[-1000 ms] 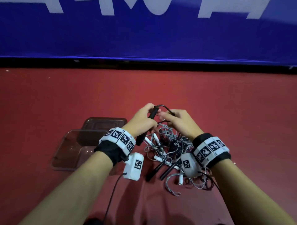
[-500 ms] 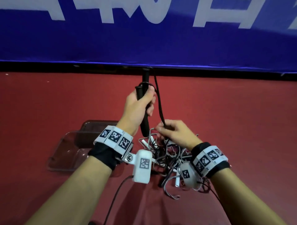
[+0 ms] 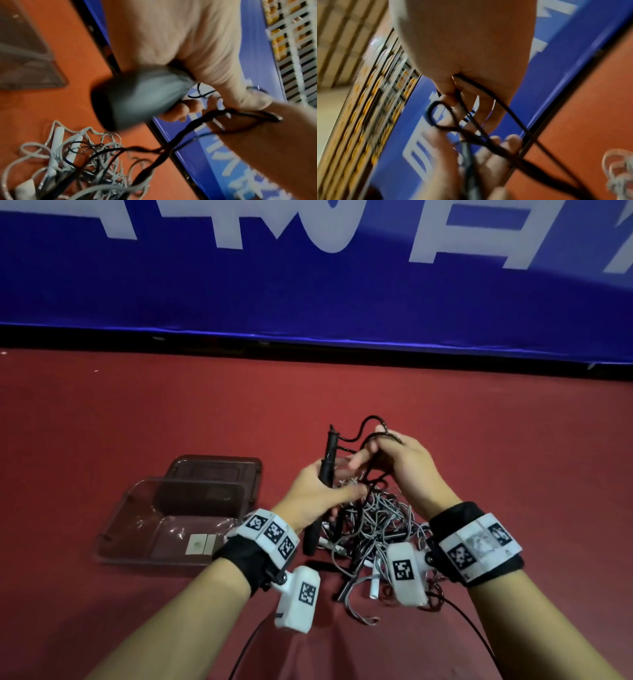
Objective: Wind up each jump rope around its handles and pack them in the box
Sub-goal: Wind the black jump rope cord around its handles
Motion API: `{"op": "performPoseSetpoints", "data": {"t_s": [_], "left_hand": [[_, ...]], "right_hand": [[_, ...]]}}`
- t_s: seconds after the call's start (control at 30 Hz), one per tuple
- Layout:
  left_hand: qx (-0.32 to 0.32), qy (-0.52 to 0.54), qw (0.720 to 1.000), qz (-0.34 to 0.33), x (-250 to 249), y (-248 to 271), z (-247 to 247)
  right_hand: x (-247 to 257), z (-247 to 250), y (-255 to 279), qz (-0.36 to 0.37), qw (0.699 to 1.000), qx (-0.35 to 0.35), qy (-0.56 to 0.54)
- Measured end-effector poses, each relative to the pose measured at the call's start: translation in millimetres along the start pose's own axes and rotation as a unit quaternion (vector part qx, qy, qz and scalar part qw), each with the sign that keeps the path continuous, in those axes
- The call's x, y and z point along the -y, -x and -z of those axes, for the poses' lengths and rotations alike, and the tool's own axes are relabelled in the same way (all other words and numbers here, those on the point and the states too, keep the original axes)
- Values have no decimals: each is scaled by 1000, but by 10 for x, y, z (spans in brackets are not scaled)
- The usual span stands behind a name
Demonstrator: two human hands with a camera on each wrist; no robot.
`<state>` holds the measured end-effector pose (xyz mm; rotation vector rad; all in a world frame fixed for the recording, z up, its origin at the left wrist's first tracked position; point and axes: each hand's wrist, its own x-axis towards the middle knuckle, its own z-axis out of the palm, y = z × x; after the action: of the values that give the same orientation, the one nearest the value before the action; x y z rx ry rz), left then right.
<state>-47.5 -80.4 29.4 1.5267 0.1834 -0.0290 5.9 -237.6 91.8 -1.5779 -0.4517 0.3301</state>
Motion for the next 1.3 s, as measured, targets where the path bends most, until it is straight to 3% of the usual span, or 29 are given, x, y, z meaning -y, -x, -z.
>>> {"op": "performPoseSetpoints", "data": {"t_s": [0.1, 0.2, 0.3, 0.4, 0.47, 0.53, 0.63, 0.7, 0.83, 0.9, 1.03, 1.1, 1.17, 1.23, 1.3], "left_hand": [[5, 33, 999, 10, 52, -8, -55], [0, 54, 999, 10, -15, 10, -81], [22, 90, 995, 32, -97, 52, -46], [-18, 140, 990, 20, -229, 29, 36], [-54, 169, 984, 6, -376, -16, 96], [-83, 174, 981, 1, -528, -60, 159], [-153, 204, 967, -5, -664, -103, 282], [-202, 233, 951, -9, -694, -118, 388], [-263, 281, 922, -43, -793, -124, 580], [-273, 280, 919, -50, -843, -122, 633], [-274, 188, 943, -24, -718, -146, 656], [-286, 133, 949, -21, -589, -169, 661], [-295, 99, 950, -14, -494, -176, 660], [-287, 67, 956, -2, -437, -160, 633], [-268, 25, 963, 6, -420, -134, 602]], "right_hand": [[85, -45, -47, -7, 993, -20, -115], [102, -88, -42, -30, 965, 40, -258], [78, -88, -36, -21, 952, 47, -301], [-149, -23, -90, 12, 985, -11, -174], [-350, -87, -26, -29, 995, 79, -49], [-514, -238, 110, -46, 989, 138, 31], [-692, -315, 211, -57, 994, 93, 33], [-764, -224, 198, -73, 990, 104, 64], [-891, -30, 207, -85, 958, 177, 208], [-956, 3, 225, -76, 966, 137, 205], [-898, 51, 243, -60, 998, -25, 14], [-772, 139, 190, -65, 992, -52, -92], [-613, 251, 143, -47, 988, -66, -129], [-555, 384, 113, -21, 995, -79, -51], [-629, 550, 85, -36, 988, -77, 132]]}}
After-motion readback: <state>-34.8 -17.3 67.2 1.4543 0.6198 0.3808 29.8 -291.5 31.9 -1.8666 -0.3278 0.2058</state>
